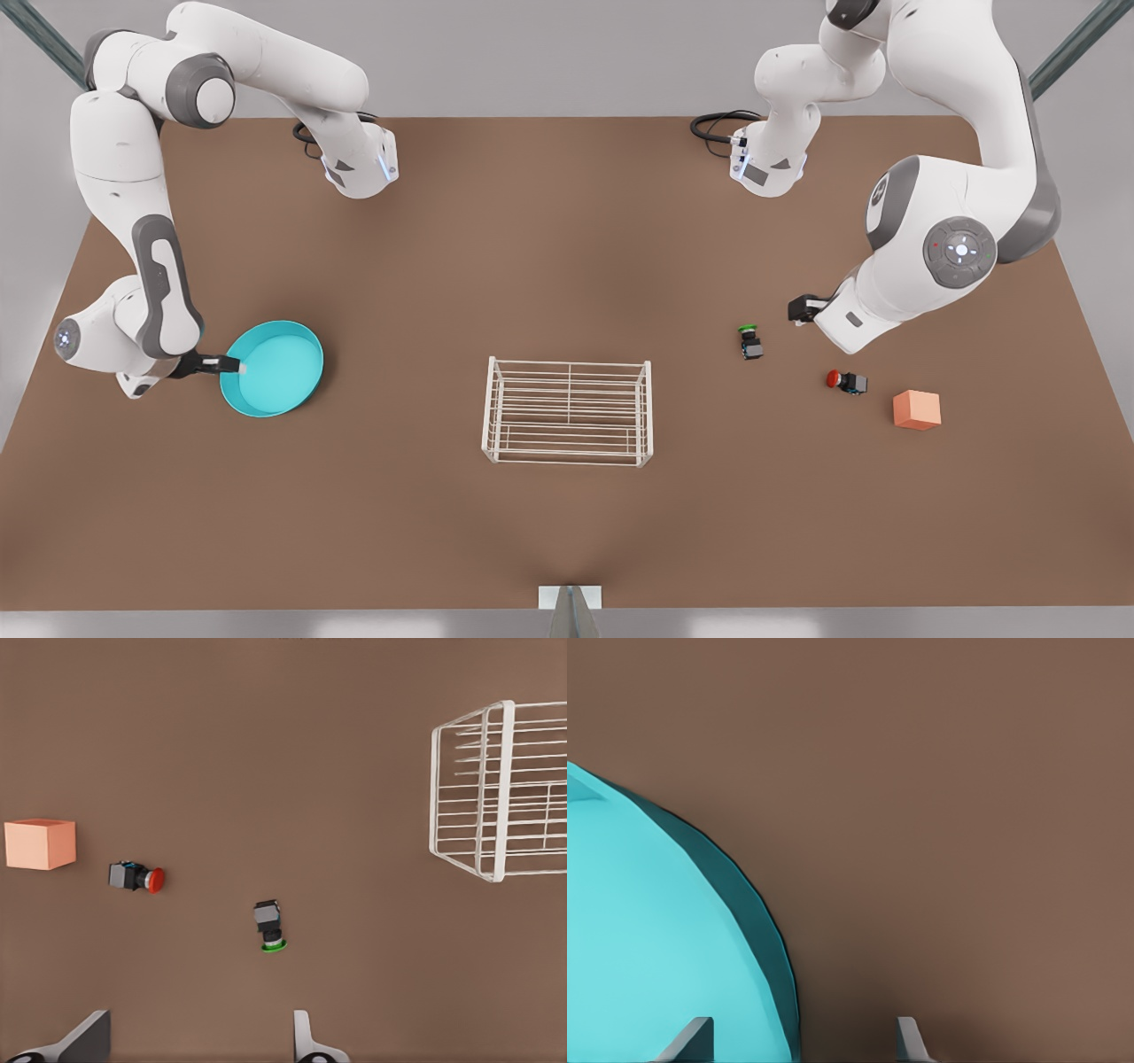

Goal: Place the plate on the shelf with right arm and place the red button switch in the plate with left arm

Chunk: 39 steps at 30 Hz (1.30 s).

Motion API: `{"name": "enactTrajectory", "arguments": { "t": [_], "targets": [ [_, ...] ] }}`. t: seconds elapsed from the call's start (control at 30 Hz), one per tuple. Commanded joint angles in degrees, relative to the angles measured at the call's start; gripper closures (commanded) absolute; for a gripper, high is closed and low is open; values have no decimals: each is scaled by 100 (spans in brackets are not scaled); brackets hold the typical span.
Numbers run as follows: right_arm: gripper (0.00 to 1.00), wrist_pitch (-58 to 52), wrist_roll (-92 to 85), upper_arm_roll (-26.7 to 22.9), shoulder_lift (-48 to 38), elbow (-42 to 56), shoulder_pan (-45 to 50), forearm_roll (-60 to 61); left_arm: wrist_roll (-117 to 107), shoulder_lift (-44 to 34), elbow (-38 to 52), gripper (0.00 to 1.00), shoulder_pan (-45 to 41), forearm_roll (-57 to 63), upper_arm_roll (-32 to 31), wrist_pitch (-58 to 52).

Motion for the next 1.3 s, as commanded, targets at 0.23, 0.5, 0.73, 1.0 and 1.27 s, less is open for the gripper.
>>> {"name": "enactTrajectory", "arguments": {
  "t": [0.23,0.5,0.73,1.0,1.27],
  "targets": [
    [58,-16,-597,1,-4,49,5,1,-47,-5,-1,0,45,2,-7,-71],
    [79,-235,-870,1,-74,207,14,1,-179,30,517,0,-34,-385,-16,-985],
    [79,-1106,-905,44,-65,919,32,80,-47,267,517,0,230,-324,10,-537],
    [79,-1941,-1072,730,-48,1877,58,651,-82,373,509,0,300,-324,-7,-581],
    [79,-2230,-1001,1284,-12,2167,111,1679,-73,373,491,0,282,-297,-7,-563]
  ]
}}
